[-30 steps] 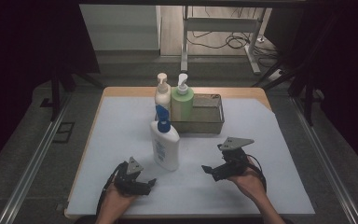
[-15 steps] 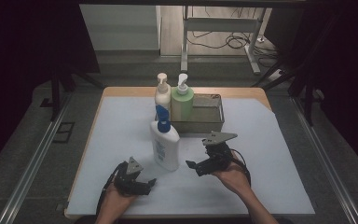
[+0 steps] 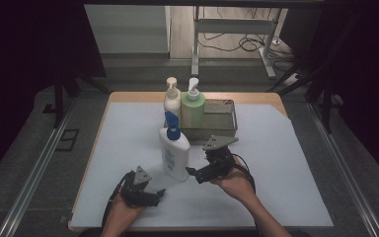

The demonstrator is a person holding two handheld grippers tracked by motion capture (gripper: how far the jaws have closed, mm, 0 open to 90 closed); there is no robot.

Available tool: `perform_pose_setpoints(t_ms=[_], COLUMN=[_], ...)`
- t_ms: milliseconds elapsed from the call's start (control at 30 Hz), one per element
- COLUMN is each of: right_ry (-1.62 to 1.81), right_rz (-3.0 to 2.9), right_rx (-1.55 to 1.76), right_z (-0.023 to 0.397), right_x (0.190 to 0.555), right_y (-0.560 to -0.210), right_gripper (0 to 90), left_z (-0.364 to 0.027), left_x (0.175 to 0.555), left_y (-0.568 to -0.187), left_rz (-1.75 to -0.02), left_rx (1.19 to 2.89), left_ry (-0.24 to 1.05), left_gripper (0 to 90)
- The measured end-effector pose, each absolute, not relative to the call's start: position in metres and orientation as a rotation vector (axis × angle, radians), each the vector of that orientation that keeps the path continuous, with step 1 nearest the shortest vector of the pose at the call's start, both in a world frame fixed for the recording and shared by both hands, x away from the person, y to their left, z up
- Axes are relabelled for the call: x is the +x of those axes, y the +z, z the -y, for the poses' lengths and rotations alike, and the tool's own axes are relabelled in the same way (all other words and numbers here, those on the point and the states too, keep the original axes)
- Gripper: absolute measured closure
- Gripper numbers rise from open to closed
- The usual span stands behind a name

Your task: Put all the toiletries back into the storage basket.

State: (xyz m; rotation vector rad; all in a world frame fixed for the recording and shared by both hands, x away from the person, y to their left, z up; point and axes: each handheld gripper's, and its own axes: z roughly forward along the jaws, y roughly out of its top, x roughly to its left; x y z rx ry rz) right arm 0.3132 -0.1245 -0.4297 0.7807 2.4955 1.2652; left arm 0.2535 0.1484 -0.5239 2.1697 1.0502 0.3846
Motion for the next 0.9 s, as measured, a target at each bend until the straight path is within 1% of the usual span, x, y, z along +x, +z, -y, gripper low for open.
perform_pose_setpoints(t_ms=[233, 400, 900], right_ry=[1.269, 1.253, 1.248], right_rz=[-2.501, -2.505, -2.499], right_rx=[0.779, 0.768, 0.761], right_z=[0.111, 0.101, 0.075], right_x=[0.316, 0.319, 0.325], right_y=[-0.426, -0.425, -0.423], right_gripper=[0.8, 2.8, 12.7], left_z=[-0.149, -0.149, -0.149], left_x=[0.253, 0.253, 0.253], left_y=[-0.524, -0.524, -0.524], left_rz=[-1.051, -1.051, -1.052], left_rx=[2.17, 2.169, 2.169], left_ry=[0.385, 0.386, 0.387], left_gripper=[12.8, 12.9, 13.1])
